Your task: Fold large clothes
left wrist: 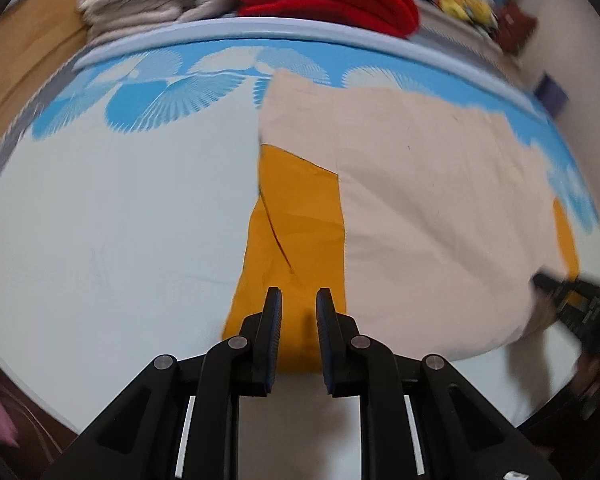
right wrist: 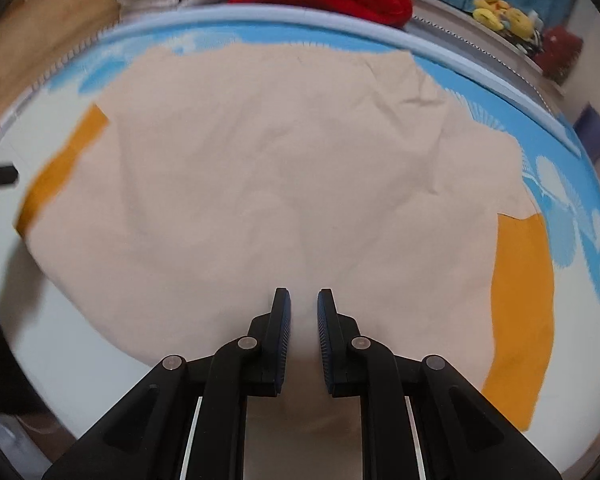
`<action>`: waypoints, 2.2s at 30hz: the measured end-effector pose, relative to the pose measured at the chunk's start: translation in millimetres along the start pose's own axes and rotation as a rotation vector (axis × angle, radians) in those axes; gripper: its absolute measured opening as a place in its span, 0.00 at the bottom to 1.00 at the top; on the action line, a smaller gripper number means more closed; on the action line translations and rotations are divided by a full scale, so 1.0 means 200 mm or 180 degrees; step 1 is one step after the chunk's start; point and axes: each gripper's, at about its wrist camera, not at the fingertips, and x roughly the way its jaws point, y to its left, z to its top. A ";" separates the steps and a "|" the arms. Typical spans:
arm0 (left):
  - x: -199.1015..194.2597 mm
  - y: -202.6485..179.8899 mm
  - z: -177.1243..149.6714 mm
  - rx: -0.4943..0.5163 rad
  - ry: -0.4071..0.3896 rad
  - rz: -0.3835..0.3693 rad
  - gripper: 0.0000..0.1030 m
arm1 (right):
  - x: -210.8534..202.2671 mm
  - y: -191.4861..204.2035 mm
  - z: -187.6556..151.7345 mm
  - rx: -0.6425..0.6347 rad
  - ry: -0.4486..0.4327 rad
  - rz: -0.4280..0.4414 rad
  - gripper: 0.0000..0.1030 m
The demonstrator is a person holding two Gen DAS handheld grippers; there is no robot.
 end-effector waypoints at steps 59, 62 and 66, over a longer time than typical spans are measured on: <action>-0.37 0.03 0.11 -0.0964 -0.0337 -0.0254 0.08 | 0.06 0.15 0.04 0.0095 0.0135 0.0531 0.16; -0.33 0.00 0.06 -0.0609 -0.0404 -0.0089 0.08 | 0.11 0.23 0.01 -0.0105 0.0323 0.0531 0.16; -0.24 -0.12 0.03 -0.0252 -0.0432 -0.0023 0.08 | 0.04 0.22 0.06 -0.0238 0.0285 0.0440 0.16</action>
